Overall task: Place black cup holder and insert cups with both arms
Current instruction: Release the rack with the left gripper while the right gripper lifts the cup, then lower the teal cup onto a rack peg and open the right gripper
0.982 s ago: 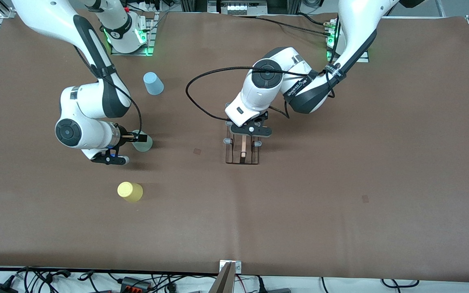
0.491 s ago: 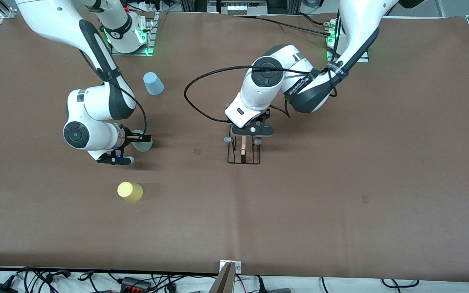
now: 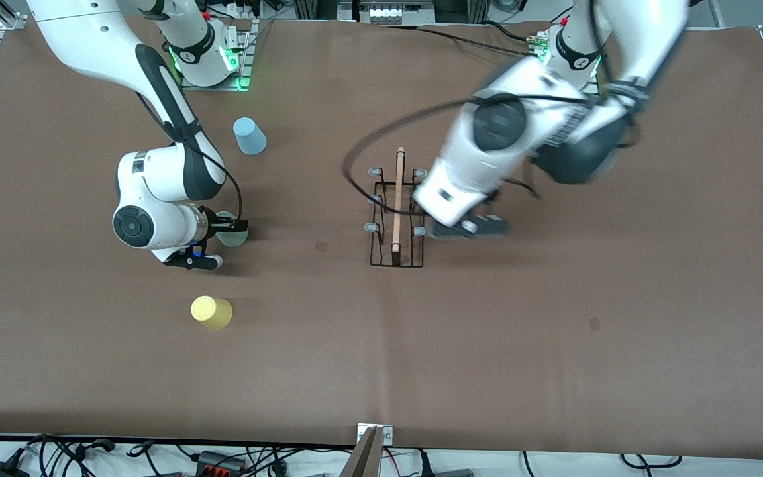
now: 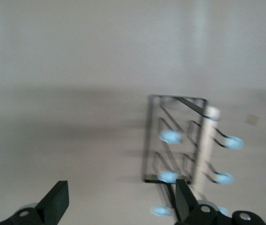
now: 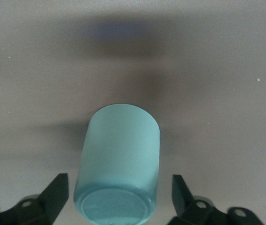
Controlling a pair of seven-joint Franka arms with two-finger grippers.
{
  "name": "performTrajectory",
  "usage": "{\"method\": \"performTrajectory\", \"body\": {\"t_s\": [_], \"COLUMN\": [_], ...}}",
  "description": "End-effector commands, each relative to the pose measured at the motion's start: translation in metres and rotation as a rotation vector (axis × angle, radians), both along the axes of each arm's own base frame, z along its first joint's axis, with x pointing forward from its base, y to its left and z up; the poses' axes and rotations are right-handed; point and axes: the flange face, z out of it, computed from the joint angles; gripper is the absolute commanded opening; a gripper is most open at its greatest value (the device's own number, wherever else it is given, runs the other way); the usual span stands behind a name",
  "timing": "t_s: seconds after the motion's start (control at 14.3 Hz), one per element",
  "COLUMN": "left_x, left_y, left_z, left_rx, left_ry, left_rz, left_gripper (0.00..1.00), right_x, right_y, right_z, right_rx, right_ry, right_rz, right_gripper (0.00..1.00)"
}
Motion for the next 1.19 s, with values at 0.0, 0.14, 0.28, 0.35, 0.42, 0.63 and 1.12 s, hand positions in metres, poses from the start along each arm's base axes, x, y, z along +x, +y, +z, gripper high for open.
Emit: {"method": "performTrajectory", "body": {"t_s": [0.0, 0.14, 0.28, 0.35, 0.42, 0.63, 1.12], "left_x": [0.013, 0.015, 0.016, 0.016, 0.016, 0.003, -0.006], "left_y": [0.045, 0.056, 0.067, 0.076, 0.089, 0.131, 0.290], "left_z": [0.008, 0.011, 0.015, 0.023, 0.025, 0.028, 0.119], "left_rx": [0.005, 0.017, 0.034, 0.044, 0.076, 0.125, 0.137], "left_ry": [0.017, 0.027, 0.024, 0.019, 0.009, -0.037, -0.142], "left_rz": [-0.040, -0.025, -0.016, -0.004, 0.017, -0.011, 0.014], "left_gripper": [1.00, 1.00, 1.00, 1.00, 1.00, 1.00, 1.00], "right_x": [0.005, 0.016, 0.034, 0.045, 0.049, 0.041, -0.077], "right_y": [0.000, 0.006, 0.017, 0.025, 0.038, 0.126, 0.316], "right_z": [0.006, 0.026, 0.066, 0.096, 0.120, 0.169, 0.199], "right_rx": [-0.010, -0.001, 0.015, 0.026, 0.038, 0.061, 0.005], "right_ry": [-0.013, -0.030, -0.028, -0.023, -0.010, -0.073, -0.055], "right_rz": [-0.025, -0.014, -0.001, 0.018, 0.031, 0.098, -0.003], "right_gripper": [0.34, 0.23, 0.23, 0.23, 0.23, 0.23, 0.23]}}
